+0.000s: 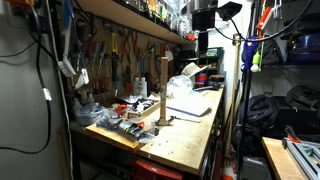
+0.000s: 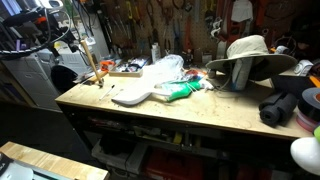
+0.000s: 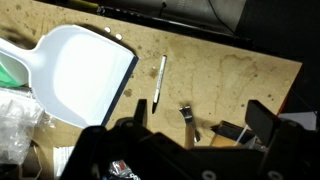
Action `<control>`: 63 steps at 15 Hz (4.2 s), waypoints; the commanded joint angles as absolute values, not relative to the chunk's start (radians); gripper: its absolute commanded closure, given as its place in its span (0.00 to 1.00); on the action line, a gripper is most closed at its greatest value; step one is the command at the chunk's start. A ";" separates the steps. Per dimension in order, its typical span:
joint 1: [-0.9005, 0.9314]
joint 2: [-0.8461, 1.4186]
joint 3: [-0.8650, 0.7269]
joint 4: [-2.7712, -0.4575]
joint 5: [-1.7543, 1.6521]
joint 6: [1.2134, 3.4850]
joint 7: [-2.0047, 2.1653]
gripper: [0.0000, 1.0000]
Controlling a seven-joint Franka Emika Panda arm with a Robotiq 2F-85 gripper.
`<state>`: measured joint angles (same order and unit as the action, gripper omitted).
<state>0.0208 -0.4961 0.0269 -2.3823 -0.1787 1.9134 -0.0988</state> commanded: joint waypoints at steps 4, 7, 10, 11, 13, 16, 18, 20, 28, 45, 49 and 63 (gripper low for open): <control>0.008 -0.449 0.122 -2.480 -0.146 2.152 0.290 0.00; -0.020 -0.416 0.159 -2.518 -0.167 2.292 0.470 0.00; -0.062 -0.390 0.190 -2.550 -0.188 2.415 0.638 0.00; -0.083 -0.381 0.204 -2.560 -0.208 2.450 0.698 0.00; -0.114 -0.356 0.222 -2.560 -0.237 2.470 0.813 0.00; -0.141 -0.322 0.235 -2.552 -0.297 2.475 0.935 0.00; -0.110 -0.331 0.203 -2.545 -0.272 2.455 0.885 0.00; -0.111 -0.322 0.203 -2.543 -0.277 2.455 0.901 0.00; -0.135 -0.266 0.255 -2.514 -0.342 2.426 1.016 0.00; 0.012 -0.006 0.237 -2.375 -0.855 2.342 1.878 0.00; 0.058 0.054 0.201 -2.336 -0.891 2.307 1.930 0.00; 0.119 0.173 0.115 -2.255 -0.994 2.345 2.006 0.00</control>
